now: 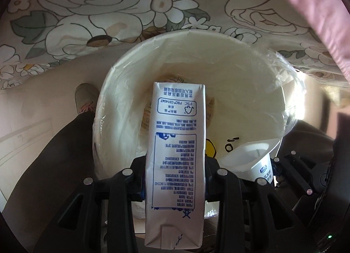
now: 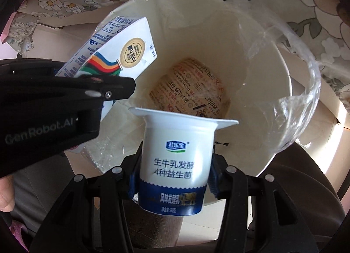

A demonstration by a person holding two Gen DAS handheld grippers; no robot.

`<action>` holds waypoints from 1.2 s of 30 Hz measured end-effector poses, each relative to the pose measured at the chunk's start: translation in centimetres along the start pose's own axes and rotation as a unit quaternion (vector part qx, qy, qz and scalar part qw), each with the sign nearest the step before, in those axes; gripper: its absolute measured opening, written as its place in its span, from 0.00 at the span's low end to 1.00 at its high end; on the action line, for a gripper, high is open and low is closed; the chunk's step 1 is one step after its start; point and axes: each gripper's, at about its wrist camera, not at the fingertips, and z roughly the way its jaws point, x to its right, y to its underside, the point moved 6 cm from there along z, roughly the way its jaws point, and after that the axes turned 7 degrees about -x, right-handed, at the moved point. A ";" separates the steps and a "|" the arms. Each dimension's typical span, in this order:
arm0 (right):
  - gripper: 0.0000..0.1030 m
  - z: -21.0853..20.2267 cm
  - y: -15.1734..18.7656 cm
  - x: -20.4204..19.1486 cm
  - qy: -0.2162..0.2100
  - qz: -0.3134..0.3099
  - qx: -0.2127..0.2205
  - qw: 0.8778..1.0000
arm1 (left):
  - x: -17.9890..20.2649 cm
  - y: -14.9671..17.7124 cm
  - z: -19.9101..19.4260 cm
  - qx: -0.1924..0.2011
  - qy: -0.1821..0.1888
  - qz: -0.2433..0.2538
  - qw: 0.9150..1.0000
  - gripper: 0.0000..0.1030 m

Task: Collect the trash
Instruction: 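Open the left gripper over the bin while the right releases the yogurt cup, then raise both grippers from the bin back toward the bed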

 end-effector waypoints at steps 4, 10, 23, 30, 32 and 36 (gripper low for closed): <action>0.51 1.2 -0.5 0.0 -0.016 0.009 -0.012 1.000 | -0.1 -0.3 1.0 -0.010 -0.003 -0.014 1.000 0.52; 0.65 2.1 -0.3 0.6 -0.019 0.021 -0.016 0.999 | -0.1 -0.5 1.5 -0.010 0.000 -0.016 1.000 0.63; 0.65 1.6 0.3 0.4 0.002 0.010 -0.003 1.000 | -0.2 0.0 1.2 0.000 -0.021 -0.012 1.000 0.63; 0.65 -1.0 2.7 0.0 0.005 0.004 0.018 1.000 | -0.5 2.4 -0.8 0.023 -0.037 0.000 0.999 0.63; 0.65 -1.8 3.2 -0.4 0.008 0.000 0.027 1.000 | -0.6 3.2 -1.9 0.034 -0.044 0.005 0.998 0.63; 0.65 -4.2 4.4 -1.0 0.017 -0.008 0.048 0.999 | -0.5 4.8 -5.0 0.065 -0.056 0.019 0.996 0.63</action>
